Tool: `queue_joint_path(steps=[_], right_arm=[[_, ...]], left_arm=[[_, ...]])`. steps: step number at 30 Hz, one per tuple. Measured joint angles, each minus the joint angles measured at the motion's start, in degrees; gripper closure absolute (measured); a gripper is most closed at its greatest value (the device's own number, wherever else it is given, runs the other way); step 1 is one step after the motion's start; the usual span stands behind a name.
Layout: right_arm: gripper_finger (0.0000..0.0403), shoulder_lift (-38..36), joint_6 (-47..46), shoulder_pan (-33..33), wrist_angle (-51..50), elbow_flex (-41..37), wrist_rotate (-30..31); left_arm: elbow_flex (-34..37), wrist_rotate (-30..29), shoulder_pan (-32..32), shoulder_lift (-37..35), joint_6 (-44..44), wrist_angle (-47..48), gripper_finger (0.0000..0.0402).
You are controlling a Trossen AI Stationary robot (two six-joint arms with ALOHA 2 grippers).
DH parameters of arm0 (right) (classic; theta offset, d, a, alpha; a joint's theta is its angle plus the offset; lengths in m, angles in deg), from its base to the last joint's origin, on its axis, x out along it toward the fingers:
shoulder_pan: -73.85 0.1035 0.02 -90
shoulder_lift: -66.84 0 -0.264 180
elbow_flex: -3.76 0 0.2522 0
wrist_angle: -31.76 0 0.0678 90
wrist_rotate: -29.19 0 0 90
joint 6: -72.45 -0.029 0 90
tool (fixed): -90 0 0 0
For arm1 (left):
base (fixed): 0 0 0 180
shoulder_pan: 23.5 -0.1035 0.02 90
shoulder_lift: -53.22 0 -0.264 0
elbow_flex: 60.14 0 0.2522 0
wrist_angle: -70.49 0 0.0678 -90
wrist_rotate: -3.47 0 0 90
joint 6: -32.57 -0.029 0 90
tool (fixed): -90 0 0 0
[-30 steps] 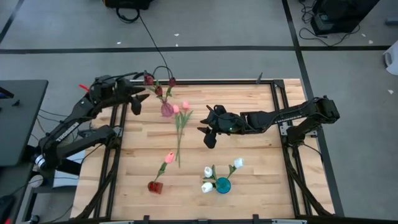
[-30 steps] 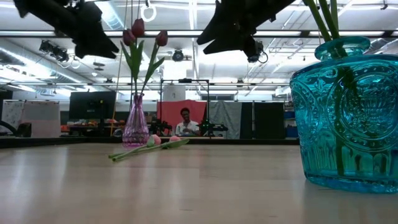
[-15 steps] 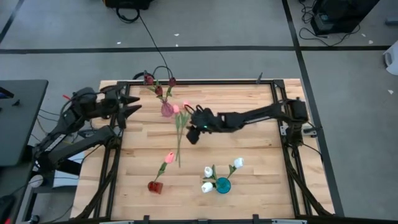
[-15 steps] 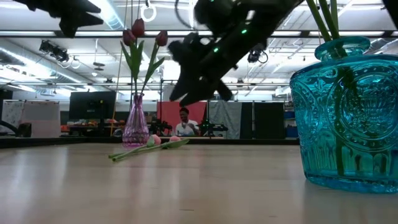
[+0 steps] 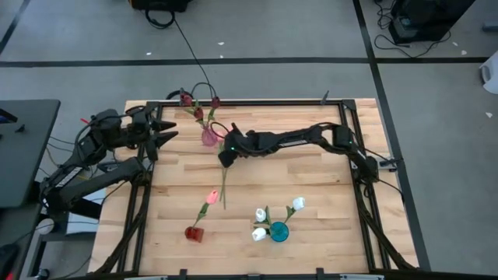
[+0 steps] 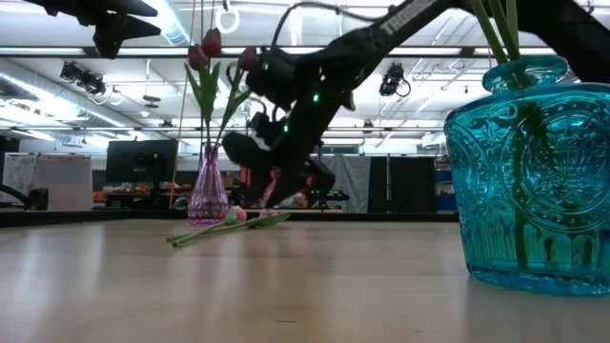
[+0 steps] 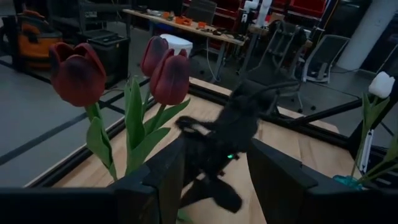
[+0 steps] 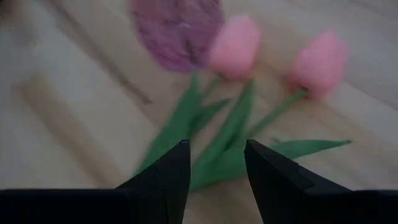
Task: Sort flowers into vase by color
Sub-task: Put the right pink flower into the red vase
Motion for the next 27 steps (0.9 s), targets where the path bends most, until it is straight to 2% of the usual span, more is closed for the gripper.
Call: queue_joint_path(steps=[7,13,27], right_arm=[[0.0239,1.9,0.0,-1.7,0.5,1.8,5.2],[0.0239,3.3,-0.4,-2.8,1.9,1.8,3.3],[0.0239,4.2,-1.4,-2.9,-0.7,1.2,3.7]], left_arm=[[0.0,0.0,0.0,0.0,-0.2,0.4,0.0223],[0.0,0.0,0.2,0.0,-1.4,0.5,0.0223],[0.0,-0.1,0.3,0.0,-1.5,1.6,0.0223]])
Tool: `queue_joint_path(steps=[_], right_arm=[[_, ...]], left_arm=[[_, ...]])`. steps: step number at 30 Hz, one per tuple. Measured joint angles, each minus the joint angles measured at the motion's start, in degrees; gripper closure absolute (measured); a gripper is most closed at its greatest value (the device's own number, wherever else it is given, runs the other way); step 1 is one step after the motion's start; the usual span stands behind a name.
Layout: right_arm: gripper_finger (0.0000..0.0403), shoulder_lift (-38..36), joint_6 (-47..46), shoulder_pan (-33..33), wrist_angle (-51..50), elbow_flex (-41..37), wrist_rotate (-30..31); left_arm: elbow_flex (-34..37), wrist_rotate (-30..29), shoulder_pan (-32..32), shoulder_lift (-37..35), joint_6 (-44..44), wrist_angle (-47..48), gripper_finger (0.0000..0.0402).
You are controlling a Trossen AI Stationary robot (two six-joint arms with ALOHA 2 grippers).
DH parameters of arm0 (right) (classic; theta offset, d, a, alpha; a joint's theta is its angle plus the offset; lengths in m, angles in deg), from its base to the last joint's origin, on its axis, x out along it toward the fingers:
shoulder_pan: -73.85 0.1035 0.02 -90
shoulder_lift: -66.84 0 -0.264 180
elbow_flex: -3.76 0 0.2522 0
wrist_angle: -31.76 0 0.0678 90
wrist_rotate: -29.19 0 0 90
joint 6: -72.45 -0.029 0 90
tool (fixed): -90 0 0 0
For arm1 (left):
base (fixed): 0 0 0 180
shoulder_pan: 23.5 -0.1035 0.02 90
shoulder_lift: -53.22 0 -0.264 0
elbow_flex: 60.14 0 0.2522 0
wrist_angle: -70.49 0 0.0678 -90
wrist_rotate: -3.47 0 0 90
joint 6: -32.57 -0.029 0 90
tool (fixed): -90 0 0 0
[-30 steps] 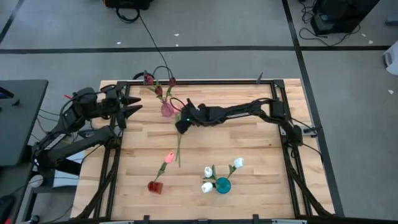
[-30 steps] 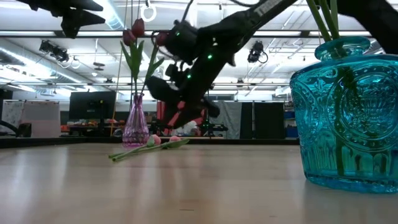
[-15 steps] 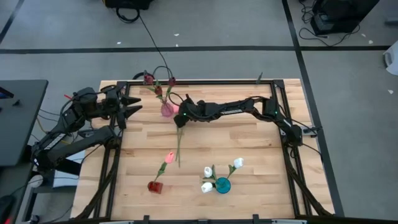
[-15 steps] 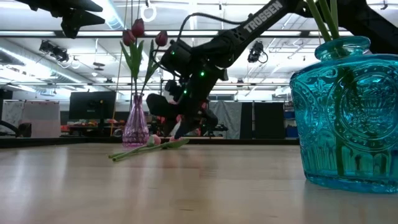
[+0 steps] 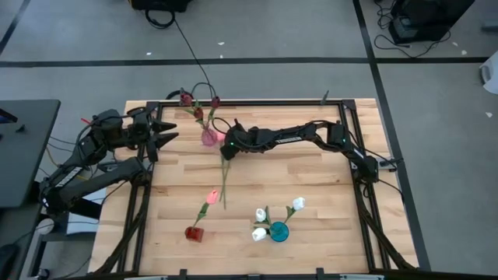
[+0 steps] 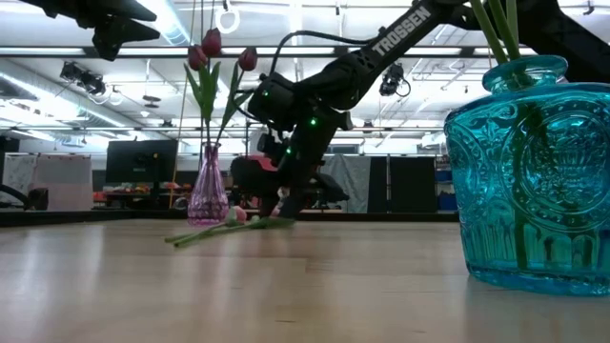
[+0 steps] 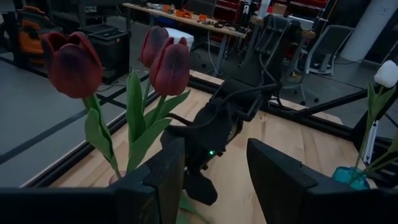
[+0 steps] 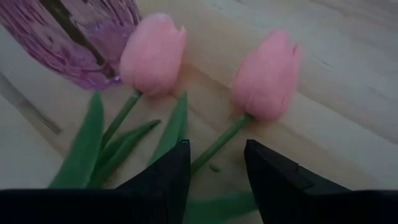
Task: Sort flowers into vase by color
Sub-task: Put the right pink flower into the red vase
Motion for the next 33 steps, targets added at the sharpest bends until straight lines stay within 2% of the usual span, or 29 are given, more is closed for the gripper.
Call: queue_joint_path(steps=[7,10,13,18,20,26,33], right_arm=[[0.0241,0.0,2.0,0.0,-3.0,0.1,-0.2],[0.0254,-0.1,3.7,0.0,-3.5,0.1,-0.2],[0.0285,-0.1,4.8,0.0,-4.5,0.1,-0.1],[0.037,-0.3,6.5,-0.3,-6.5,0.2,-1.7],[0.0392,-0.4,7.8,-0.4,-7.2,0.2,-2.4],[0.0395,-2.0,9.2,-0.4,-12.4,0.1,-5.2],[0.0397,-10.3,18.1,2.2,-20.5,-0.2,-9.9]], left_arm=[[0.0,0.0,0.0,0.0,0.0,0.3,0.0223],[0.0,0.0,0.0,0.0,0.0,0.2,0.0223],[0.0,0.0,0.0,0.0,0.0,0.1,0.0223],[0.0,0.0,0.0,0.0,0.0,0.2,0.0223],[0.0,0.0,0.0,0.0,0.0,0.4,0.0223],[0.0,0.0,0.0,0.0,0.0,1.2,0.0223],[0.0,0.0,0.0,0.0,-0.1,4.6,0.0223]])
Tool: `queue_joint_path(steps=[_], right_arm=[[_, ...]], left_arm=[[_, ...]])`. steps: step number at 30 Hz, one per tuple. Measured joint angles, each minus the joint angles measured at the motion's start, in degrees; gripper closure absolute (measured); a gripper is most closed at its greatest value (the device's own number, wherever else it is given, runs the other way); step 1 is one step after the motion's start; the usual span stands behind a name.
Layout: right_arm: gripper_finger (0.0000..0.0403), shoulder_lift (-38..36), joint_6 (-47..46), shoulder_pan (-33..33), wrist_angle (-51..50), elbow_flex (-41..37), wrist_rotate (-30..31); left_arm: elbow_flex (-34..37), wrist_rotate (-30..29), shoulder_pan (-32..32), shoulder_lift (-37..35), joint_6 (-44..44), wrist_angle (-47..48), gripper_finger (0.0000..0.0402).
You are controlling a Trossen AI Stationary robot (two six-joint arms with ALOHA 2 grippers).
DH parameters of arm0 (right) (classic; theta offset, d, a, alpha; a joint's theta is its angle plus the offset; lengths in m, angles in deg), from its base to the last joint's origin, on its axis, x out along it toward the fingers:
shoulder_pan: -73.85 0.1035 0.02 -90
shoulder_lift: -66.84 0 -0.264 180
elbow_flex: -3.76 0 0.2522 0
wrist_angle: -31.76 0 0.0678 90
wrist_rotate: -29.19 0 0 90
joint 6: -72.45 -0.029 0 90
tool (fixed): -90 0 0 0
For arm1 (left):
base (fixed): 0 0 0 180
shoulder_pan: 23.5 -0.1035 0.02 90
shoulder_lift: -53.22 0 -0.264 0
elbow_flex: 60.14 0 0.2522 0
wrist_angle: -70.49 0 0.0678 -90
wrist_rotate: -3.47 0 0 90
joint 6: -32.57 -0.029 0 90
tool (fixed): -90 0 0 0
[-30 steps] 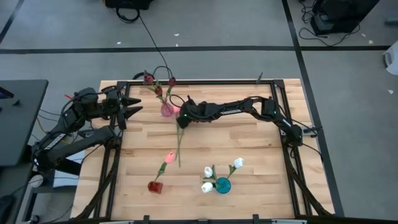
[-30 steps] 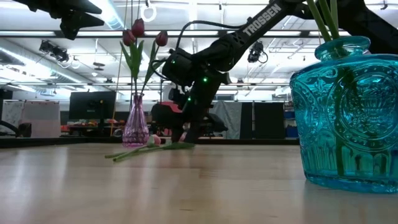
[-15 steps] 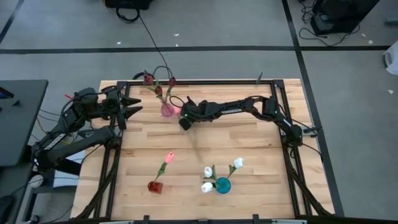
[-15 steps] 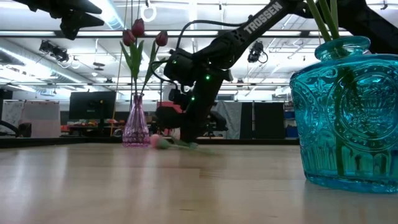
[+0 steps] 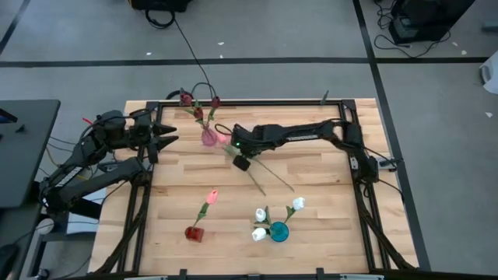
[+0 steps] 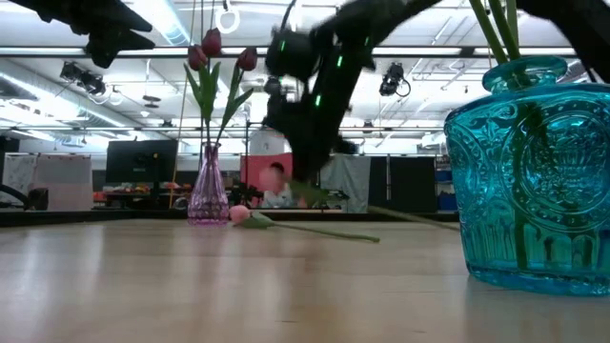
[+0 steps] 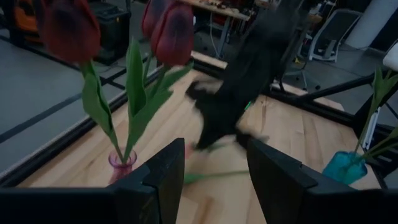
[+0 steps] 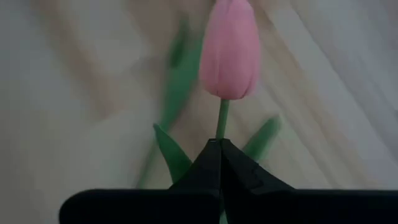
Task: Sort flowers into vase by color
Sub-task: Put the right pink flower into the red vase
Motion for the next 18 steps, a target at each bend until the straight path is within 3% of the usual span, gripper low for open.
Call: queue_joint_path(steps=[8,18], right_arm=[[0.0398,-7.9,9.1,3.7,-3.8,-1.4,3.0],[0.0398,-18.8,15.1,1.5,18.9,-21.5,-0.1]], left_arm=[[0.0,-0.5,0.0,0.0,-0.4,1.2,0.0223],[0.0,-3.9,0.0,-0.5,-3.3,-1.8,0.0223]])
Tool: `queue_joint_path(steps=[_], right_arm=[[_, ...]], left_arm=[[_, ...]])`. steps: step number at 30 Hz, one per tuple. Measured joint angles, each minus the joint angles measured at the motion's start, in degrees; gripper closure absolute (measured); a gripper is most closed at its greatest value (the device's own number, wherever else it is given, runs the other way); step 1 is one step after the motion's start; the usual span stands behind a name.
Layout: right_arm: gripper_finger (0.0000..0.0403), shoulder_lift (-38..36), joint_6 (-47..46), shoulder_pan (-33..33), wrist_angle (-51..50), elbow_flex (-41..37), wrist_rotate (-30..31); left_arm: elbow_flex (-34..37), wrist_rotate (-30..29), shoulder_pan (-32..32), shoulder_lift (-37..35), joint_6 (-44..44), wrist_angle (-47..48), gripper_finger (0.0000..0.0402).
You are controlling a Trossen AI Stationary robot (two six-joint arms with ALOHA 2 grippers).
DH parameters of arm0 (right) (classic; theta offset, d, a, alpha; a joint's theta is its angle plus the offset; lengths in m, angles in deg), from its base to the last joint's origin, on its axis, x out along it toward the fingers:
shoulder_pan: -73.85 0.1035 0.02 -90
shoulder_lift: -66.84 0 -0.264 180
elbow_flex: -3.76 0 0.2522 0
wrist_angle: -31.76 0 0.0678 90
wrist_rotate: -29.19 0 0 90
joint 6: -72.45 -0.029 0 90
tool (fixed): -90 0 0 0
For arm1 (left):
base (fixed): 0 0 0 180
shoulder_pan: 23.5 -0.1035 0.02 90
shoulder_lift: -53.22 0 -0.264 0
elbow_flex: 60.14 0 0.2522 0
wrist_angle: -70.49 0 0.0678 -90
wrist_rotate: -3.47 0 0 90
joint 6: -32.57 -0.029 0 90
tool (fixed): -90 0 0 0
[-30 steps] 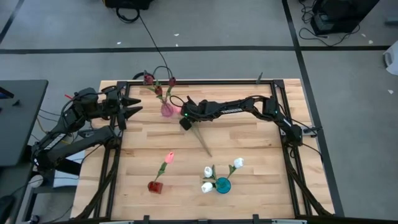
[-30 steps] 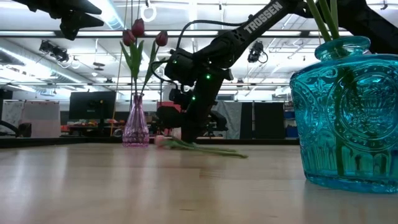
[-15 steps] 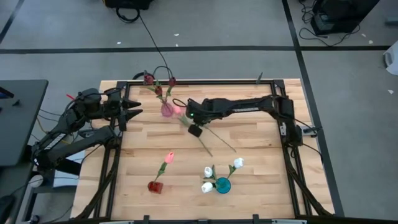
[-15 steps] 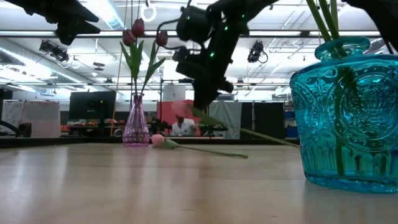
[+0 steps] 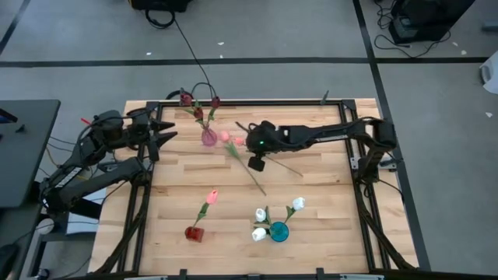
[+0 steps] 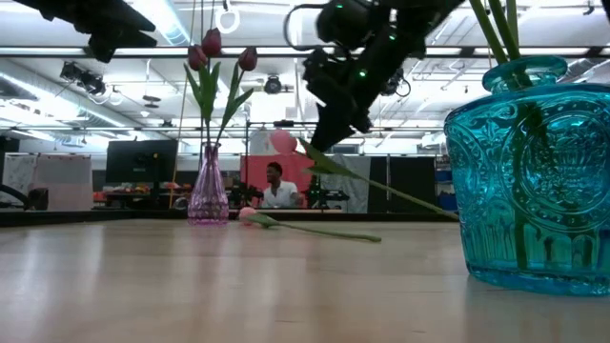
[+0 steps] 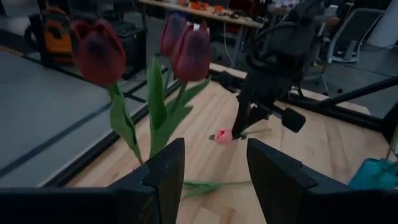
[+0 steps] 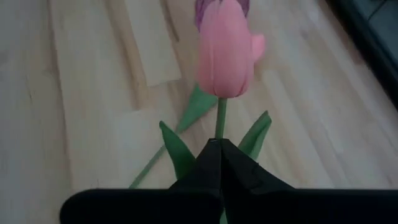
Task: Sort flowers into vase by color
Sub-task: Put the right pink flower into the red vase
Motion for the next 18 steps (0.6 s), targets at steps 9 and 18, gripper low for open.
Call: queue_joint_path(steps=[9,18], right_arm=[[0.0398,-11.2,7.9,-4.8,19.5,-16.1,-7.0],[0.0398,-19.9,11.8,-11.0,44.5,-29.6,-19.8]], left_arm=[[0.8,-2.0,0.0,-0.6,1.6,-5.0,0.0223],[7.0,-0.2,0.0,-0.6,6.5,-13.2,0.0223]])
